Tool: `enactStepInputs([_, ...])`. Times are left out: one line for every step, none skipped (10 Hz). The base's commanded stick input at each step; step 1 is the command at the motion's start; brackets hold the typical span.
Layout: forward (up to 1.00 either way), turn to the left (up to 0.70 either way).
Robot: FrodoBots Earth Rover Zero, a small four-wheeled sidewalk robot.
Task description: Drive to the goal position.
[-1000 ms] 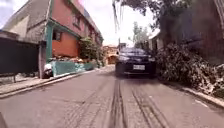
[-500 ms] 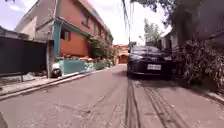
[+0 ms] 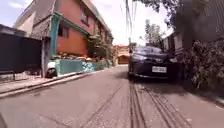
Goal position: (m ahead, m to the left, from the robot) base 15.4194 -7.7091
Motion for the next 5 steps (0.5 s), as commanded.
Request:
enactStepInputs([0.7, 0.0])
enactStepInputs([0.7, 0.0])
enactStepInputs([0.7, 0.0])
enactStepInputs([0.7, 0.0])
enactStepInputs([0.7, 0.0])
